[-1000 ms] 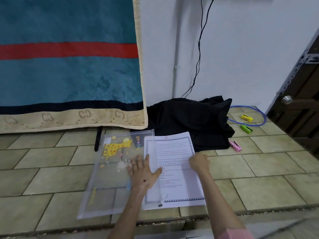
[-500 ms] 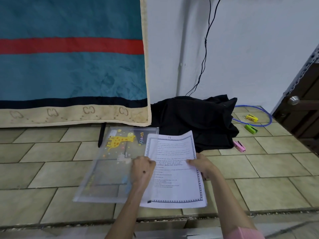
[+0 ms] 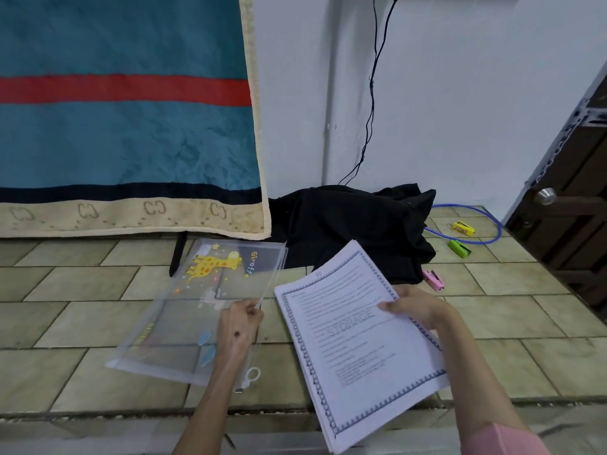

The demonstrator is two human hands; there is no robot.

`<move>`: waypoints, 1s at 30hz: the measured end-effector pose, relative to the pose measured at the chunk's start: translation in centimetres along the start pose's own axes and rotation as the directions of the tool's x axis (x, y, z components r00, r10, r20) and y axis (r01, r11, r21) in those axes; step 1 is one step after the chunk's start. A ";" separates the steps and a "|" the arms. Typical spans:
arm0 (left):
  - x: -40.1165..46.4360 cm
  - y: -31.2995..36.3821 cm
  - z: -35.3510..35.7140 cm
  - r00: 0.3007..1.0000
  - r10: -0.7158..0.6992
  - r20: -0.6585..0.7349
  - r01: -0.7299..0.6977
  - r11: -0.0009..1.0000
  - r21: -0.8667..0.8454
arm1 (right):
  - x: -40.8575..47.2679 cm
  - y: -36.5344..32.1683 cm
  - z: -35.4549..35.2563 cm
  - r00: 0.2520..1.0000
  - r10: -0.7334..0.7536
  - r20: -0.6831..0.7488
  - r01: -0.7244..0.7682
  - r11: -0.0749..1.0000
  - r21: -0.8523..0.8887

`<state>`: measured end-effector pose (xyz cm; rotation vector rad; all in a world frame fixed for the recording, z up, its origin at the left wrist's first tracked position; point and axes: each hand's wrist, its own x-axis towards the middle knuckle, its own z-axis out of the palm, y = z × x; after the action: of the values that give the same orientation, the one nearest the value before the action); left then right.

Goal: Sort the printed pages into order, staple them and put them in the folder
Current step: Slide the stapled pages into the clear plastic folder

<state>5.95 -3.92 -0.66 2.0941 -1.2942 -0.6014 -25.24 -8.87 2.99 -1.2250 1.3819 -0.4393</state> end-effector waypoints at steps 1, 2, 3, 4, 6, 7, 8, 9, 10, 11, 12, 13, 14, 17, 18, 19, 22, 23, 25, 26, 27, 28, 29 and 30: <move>-0.3 0.0 -0.2 1.000 0.013 -0.003 -0.013 1.000 0.003 | 0.6 0.0 0.4 1.000 0.011 0.029 -0.010 0.999 -0.030; -0.6 0.0 -0.4 1.000 0.028 -0.015 -0.028 1.000 0.007 | 1.2 0.1 0.9 0.999 0.014 0.045 -0.011 0.998 -0.059; -0.8 0.0 -0.6 0.999 0.038 -0.026 -0.038 0.999 0.011 | 1.8 0.1 1.4 0.999 0.014 0.042 -0.010 0.997 -0.082; -1.0 -0.1 -0.8 0.998 0.051 -0.036 -0.051 0.999 0.014 | 2.3 0.2 1.9 0.999 0.012 0.035 -0.008 0.995 -0.096; -1.2 -0.4 -1.1 0.997 0.066 -0.046 -0.065 0.998 0.015 | 2.8 0.4 2.3 0.999 0.021 0.041 -0.016 0.994 -0.112; -1.1 -0.4 -1.3 0.997 0.061 -0.042 -0.060 0.998 0.017 | 2.8 0.5 2.2 0.998 0.025 0.055 -0.018 0.993 -0.118; -1.0 -0.5 -1.4 0.998 0.054 -0.038 -0.053 0.998 0.027 | 2.7 0.5 1.9 0.997 0.025 0.072 -0.017 0.993 -0.113; -0.9 -0.6 -1.4 0.999 0.042 -0.027 -0.040 0.998 0.042 | 2.5 0.4 1.5 0.996 0.020 0.083 -0.011 0.995 -0.098; -0.7 -0.6 -1.5 0.999 0.030 -0.016 -0.029 0.998 0.055 | 2.3 0.4 0.9 0.996 0.013 0.089 -0.007 0.997 -0.073; -0.5 -0.7 -1.5 1.000 0.014 -0.001 -0.014 0.998 0.062 | 2.0 0.4 0.4 0.996 0.004 0.094 -0.001 0.999 -0.039; -0.4 -0.8 -1.5 1.000 0.003 0.014 -0.004 0.998 0.063 | 1.8 0.4 -0.1 0.995 -0.005 0.098 0.005 1.000 -0.001; -0.3 -0.9 -1.5 0.999 -0.005 0.033 0.004 0.999 0.051 | 1.6 0.5 -0.4 0.996 -0.015 0.093 0.011 0.999 0.041; -0.2 -1.0 -1.4 0.999 -0.017 0.046 0.016 1.000 0.026 | 1.6 0.6 -0.6 0.996 -0.033 0.088 0.026 0.996 0.083; 0.2 -1.3 -1.7 0.995 -0.067 0.070 0.069 0.997 -0.030 | 1.8 1.1 -0.2 0.994 -0.065 0.092 0.049 0.984 0.174; 0.4 -1.4 -1.8 0.994 -0.076 0.084 0.079 0.996 -0.032 | 1.8 1.2 0.3 0.994 -0.063 0.093 0.048 0.986 0.161; 0.6 -1.4 -1.9 0.991 -0.083 0.100 0.087 0.996 -0.035 | 1.9 1.3 0.8 0.994 -0.053 0.090 0.041 0.990 0.133; 0.8 -1.6 -2.3 0.989 -0.079 0.125 0.088 0.994 -0.064 | 2.5 1.9 1.8 0.994 -0.013 0.108 0.016 0.999 -0.028; 0.8 -1.6 -2.3 0.988 -0.080 0.131 0.091 0.993 -0.079 | 2.8 2.1 1.9 0.994 0.000 0.111 0.008 0.997 -0.074; 0.7 -1.5 -2.4 0.987 -0.074 0.141 0.088 0.992 -0.090 | 2.9 1.9 2.0 0.994 0.024 0.108 -0.011 0.993 -0.117; 0.7 -1.4 -2.4 0.988 -0.066 0.141 0.078 0.993 -0.083 | 2.9 1.6 2.1 0.993 0.025 0.114 -0.010 0.992 -0.129; 0.5 -1.2 -2.4 0.989 -0.054 0.139 0.064 0.995 -0.071 | 2.7 1.1 2.2 0.991 0.024 0.129 -0.006 0.990 -0.141; 0.5 -1.0 -2.3 0.991 -0.030 0.132 0.038 0.998 -0.057 | 2.7 0.7 2.3 0.990 0.025 0.138 -0.004 0.989 -0.150; 0.3 -0.8 -2.3 0.991 -0.007 0.132 0.012 0.999 -0.038 | 2.8 0.5 2.4 0.990 0.022 0.142 0.000 0.988 -0.153; 0.1 -0.5 -2.4 0.991 0.019 0.135 -0.018 1.000 -0.012 | 3.0 0.2 2.5 0.990 0.016 0.142 0.005 0.989 -0.146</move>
<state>7.84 -3.27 0.70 2.0605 -1.3801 -0.7514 -22.39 -10.30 0.71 -1.3444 1.3120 -0.2444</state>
